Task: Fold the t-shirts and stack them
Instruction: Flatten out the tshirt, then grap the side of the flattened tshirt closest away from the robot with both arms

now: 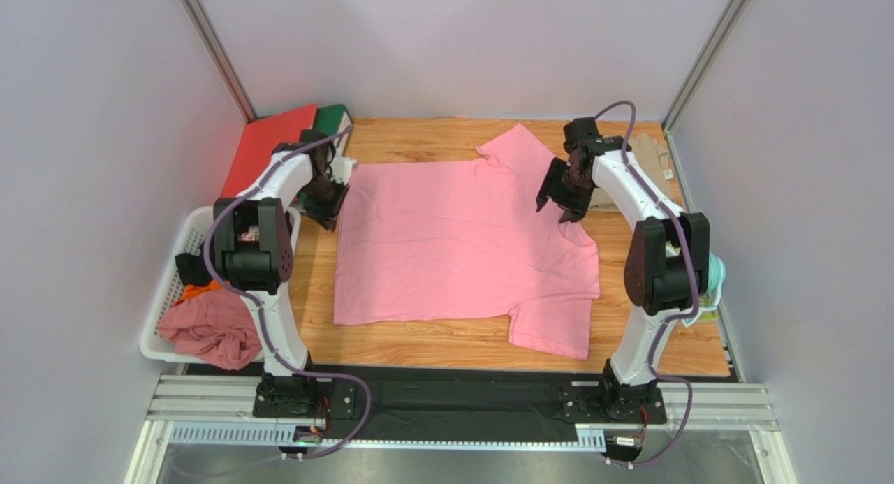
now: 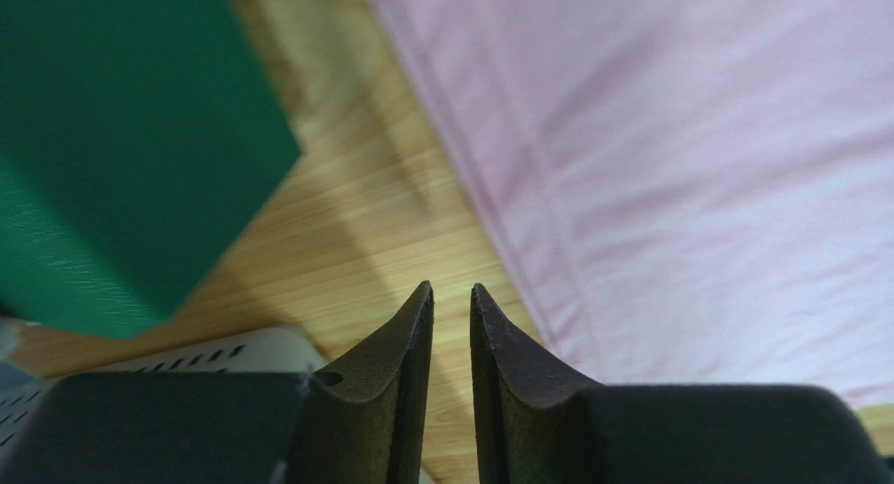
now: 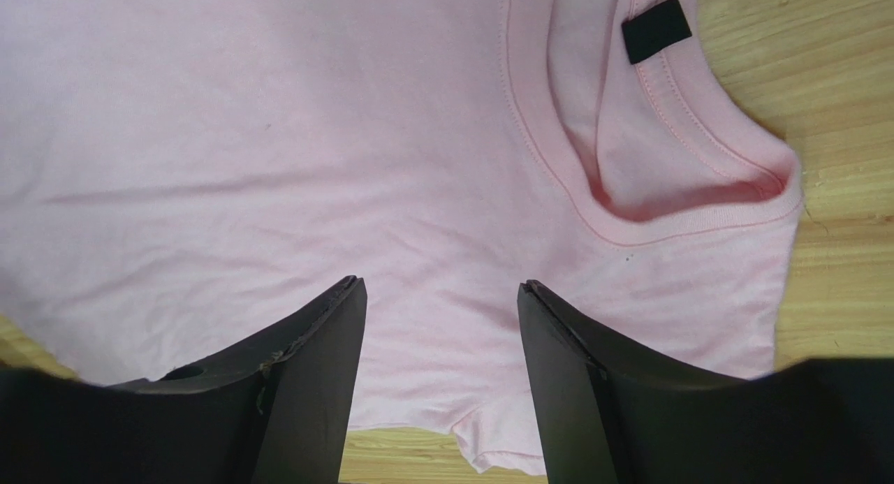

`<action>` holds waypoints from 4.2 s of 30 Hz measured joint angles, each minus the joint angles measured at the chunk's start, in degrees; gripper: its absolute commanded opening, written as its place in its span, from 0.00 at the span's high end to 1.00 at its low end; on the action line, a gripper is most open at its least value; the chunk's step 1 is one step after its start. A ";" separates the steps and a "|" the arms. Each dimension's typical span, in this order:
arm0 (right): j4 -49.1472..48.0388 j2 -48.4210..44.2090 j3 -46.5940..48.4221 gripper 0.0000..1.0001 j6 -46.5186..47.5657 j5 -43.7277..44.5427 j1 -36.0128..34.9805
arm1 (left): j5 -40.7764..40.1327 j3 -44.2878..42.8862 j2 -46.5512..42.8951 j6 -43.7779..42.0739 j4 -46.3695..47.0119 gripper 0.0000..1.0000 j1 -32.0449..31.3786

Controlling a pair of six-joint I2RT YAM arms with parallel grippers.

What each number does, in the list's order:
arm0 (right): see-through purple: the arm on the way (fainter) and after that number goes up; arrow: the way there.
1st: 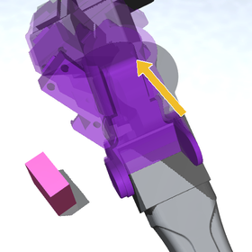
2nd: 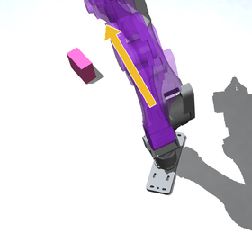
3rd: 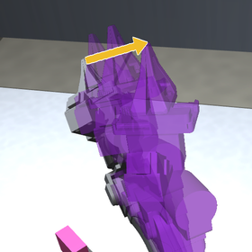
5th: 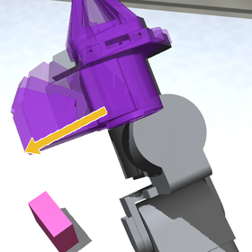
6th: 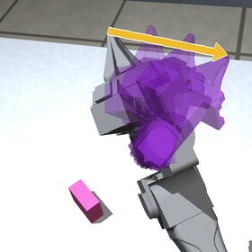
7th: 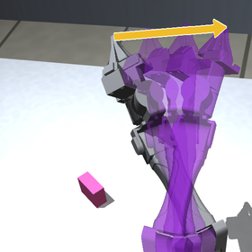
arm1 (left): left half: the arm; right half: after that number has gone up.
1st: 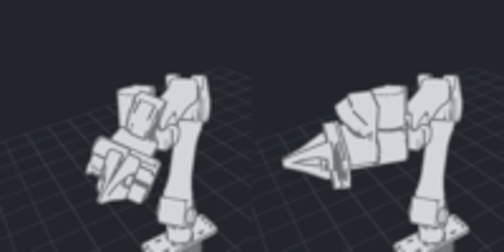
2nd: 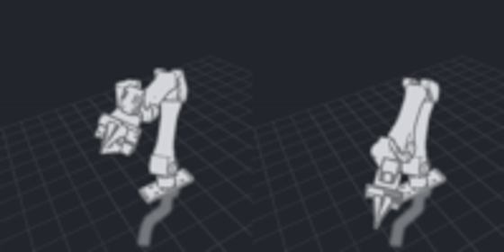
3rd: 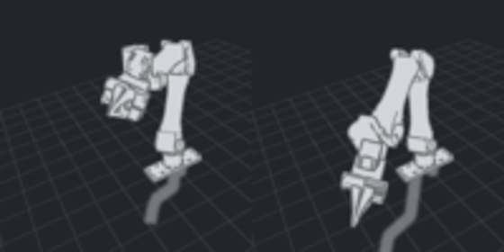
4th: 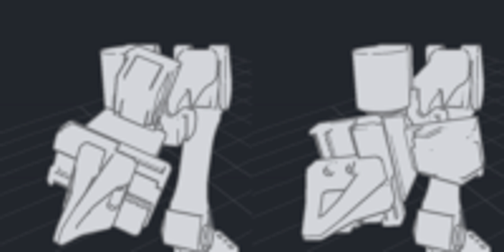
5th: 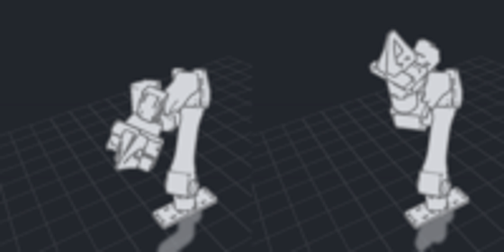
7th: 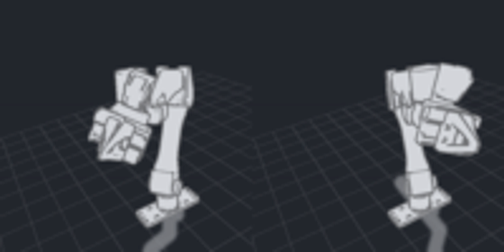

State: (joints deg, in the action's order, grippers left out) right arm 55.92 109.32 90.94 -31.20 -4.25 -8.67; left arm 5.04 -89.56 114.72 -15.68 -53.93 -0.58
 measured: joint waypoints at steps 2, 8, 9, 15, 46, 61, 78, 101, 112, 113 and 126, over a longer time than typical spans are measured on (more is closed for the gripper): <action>0.09 -2.45 -0.07 0.38 0.00 -0.07 -0.35 | 1.03 1.27 -1.88 0.17 0.04 0.73 -2.54; -0.46 -7.37 -4.70 0.39 0.00 -0.17 -1.40 | 4.68 10.05 -12.04 0.33 0.20 0.73 -12.28; -0.46 -7.96 -6.19 0.38 0.00 -0.15 -1.44 | 4.98 11.23 -12.74 0.31 0.20 0.73 -12.66; -0.42 -8.87 -11.47 0.38 0.00 -0.13 -1.66 | 4.26 17.77 -10.78 0.37 0.59 0.73 -11.08; -0.59 -19.10 -20.90 0.38 0.02 -0.39 -1.70 | 0.76 15.32 -3.76 -0.09 -1.79 0.73 -7.67; 5.90 -45.29 -40.02 0.37 -4.98 -0.70 -7.04 | 5.53 21.81 -31.50 -2.38 -6.21 0.68 -8.33; 12.61 -63.39 -57.79 0.38 -22.23 1.62 -16.83 | -0.39 36.09 -36.46 -8.00 -3.89 0.69 -9.05; 7.30 -61.07 -66.45 0.52 -34.97 13.49 -20.83 | 1.38 38.14 -27.56 -10.29 5.99 0.70 -5.29; 6.64 -57.64 -62.38 0.52 -34.82 16.17 -20.85 | 2.86 39.19 -27.28 -10.99 6.80 0.70 -5.01; 6.56 -57.55 -62.38 0.52 -34.82 16.17 -20.85 | 2.99 39.67 -27.28 -11.32 6.84 0.70 -5.01; 5.18 -56.94 -62.51 0.54 -34.77 16.11 -20.85 | 4.13 42.05 -28.52 -13.46 7.21 0.70 -5.01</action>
State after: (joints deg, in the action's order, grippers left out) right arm 61.10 52.38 28.42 -65.98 11.86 -29.52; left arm 9.17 -47.51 86.19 -29.15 -46.72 -5.58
